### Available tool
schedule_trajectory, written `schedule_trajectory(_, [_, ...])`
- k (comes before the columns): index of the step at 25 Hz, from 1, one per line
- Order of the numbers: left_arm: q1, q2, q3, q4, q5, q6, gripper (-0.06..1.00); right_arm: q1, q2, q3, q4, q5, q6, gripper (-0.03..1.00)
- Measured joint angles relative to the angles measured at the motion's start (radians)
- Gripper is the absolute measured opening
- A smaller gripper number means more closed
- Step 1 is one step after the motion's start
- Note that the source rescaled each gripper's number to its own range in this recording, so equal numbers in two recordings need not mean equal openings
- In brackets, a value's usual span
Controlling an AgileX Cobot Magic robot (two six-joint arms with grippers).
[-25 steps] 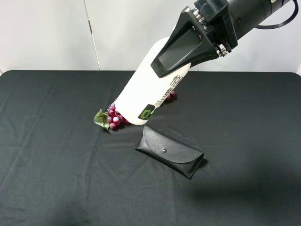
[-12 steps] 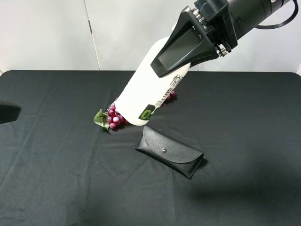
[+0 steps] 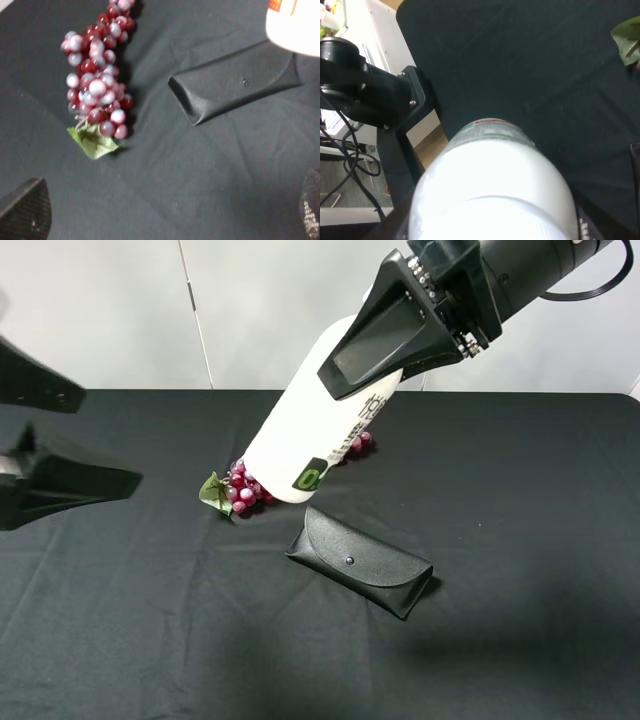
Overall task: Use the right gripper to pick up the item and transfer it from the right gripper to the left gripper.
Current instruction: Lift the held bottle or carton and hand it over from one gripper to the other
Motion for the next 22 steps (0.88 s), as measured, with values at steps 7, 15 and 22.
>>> schedule_trajectory(7, [-0.103,0.03,-0.017,-0.002,-0.072,0.0,1.0,0.0,0.0,0.0,0.001,-0.002,0.004,0.04])
schedule_trajectory(15, [-0.175,0.09,-0.078,-0.003,-0.099,-0.008,1.0,0.0,0.0,0.0,0.003,-0.003,0.011,0.04])
schedule_trajectory(22, [-0.293,0.142,-0.091,-0.003,-0.191,-0.029,1.0,0.0,0.0,0.0,0.003,-0.003,0.022,0.04])
